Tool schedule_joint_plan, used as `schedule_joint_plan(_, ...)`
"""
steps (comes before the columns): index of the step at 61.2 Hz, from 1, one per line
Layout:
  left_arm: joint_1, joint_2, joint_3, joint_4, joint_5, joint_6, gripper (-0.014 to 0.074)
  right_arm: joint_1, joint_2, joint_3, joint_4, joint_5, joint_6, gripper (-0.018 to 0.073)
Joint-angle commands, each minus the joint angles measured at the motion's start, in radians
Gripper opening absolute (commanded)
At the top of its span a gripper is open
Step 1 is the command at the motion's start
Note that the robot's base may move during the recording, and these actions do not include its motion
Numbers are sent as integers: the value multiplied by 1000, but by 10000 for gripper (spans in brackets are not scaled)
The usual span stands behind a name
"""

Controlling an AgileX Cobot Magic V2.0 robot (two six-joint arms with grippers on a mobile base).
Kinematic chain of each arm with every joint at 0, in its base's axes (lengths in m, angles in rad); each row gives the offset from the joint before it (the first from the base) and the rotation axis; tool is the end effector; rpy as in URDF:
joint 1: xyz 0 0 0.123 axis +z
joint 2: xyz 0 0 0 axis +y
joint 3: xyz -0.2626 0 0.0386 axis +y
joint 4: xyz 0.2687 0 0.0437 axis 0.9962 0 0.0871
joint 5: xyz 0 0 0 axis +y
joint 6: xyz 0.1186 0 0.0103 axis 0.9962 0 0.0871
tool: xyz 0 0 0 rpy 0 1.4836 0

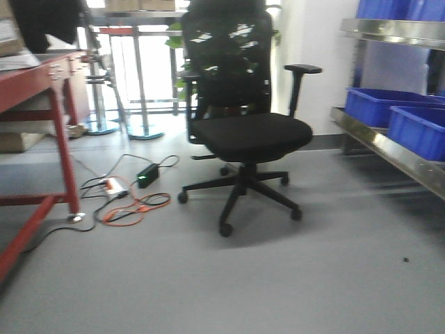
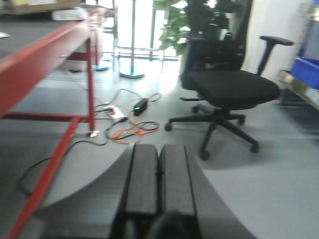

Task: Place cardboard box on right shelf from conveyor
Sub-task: 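Drive the base to the steel shelf rack with blue bins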

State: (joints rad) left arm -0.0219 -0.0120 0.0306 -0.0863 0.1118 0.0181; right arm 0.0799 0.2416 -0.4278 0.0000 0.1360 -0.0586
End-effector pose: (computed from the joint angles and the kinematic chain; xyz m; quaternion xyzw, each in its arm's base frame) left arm 0.1253 -0.0039 0.1920 -0.0132 0.7220 -0.0344 0.6910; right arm 0.1278 0.0102 0.3322 -0.0455 0.6553 0.0080 0.7539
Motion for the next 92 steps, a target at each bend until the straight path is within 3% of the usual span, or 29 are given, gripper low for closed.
schedule_joint_plan(1, 2, -7, -3, -5, -82, -3, -119, -7, 8, -30, -9, -102, -6, 55)
schedule_joint_plan(92, 2, -7, -3, -5, -82, -3, -119, -7, 8, -30, -9, -102, -6, 55)
